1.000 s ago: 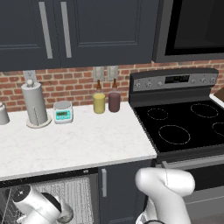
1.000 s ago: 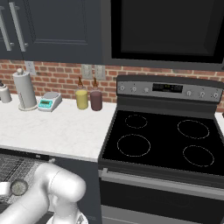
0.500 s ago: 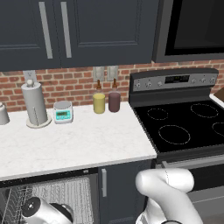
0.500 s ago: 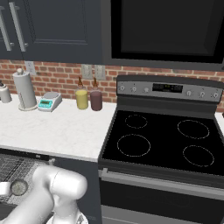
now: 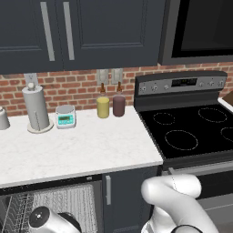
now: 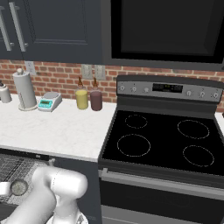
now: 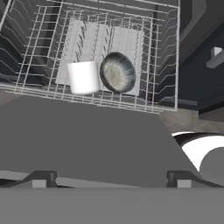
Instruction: Pick up the cup and bowl from the counter, place them in the dishwasher, and close the dishwasher door.
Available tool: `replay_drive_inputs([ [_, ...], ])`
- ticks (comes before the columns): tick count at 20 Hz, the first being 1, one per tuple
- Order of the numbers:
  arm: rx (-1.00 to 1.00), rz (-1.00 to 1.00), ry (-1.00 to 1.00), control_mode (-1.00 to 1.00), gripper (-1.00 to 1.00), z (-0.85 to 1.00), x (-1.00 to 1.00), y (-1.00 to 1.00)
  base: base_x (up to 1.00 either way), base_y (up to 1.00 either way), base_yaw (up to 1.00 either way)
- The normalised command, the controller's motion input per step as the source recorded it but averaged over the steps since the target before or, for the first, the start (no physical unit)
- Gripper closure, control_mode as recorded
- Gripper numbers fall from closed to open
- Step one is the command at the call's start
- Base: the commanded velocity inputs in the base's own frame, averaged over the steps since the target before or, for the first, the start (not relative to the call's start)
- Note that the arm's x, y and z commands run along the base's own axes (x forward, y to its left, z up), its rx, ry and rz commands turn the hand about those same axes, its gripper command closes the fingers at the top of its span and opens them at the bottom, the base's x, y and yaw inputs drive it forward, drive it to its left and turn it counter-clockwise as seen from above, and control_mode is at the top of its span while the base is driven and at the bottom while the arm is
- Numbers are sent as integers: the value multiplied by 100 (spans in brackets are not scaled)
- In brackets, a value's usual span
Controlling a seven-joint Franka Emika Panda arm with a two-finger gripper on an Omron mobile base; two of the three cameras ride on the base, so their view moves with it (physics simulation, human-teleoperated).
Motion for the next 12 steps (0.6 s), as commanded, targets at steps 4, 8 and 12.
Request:
replay_drive_inputs([
  [4,5,3,0,-100,-100,2,-33,0,0,0,0],
  [8,7,6,0,-100,-100,16,-50,-13,0,0,0],
  [12,-1,10,0,-100,-100,45,-36,0,0,0,0],
])
